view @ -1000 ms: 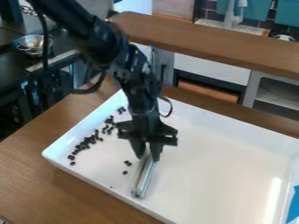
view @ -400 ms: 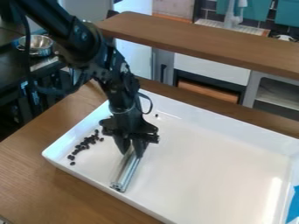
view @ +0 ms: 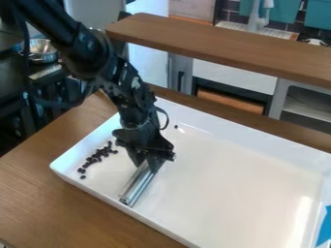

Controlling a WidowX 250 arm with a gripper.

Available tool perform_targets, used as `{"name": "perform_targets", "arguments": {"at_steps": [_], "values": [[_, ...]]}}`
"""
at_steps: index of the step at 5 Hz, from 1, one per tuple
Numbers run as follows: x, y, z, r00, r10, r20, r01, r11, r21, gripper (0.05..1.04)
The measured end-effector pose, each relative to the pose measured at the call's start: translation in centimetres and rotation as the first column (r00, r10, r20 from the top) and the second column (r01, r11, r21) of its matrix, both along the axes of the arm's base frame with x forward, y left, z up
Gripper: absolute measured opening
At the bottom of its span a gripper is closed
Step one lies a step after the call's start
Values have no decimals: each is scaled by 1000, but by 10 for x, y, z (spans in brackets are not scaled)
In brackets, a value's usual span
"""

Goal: Sweep into pile

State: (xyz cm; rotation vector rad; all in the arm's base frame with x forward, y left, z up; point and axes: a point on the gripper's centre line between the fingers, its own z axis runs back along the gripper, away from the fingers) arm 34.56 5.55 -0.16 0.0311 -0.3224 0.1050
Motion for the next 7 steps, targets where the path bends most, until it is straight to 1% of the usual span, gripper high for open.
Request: {"name": "perform_targets", "arguments": {"at_steps": [1, 2, 3, 4, 5, 6, 7], "values": [[2, 37, -1, 1000, 6, 24, -7, 999, 51, 352], [-1, 63, 0, 999, -25, -23, 27, 995, 99, 352], [-1, 80, 4, 998, -16, -66, 24, 993, 117, 352], [-2, 69, 5, 996, -4, -90, 7, 1000, 25, 352], [8, 33, 11, 997, -2, -77, -9, 990, -140, 352], [29, -13, 27, 998, -42, -50, 28, 967, -252, 352], [44, -37, 40, 998, -62, -23, 54, 960, -275, 352]]}}
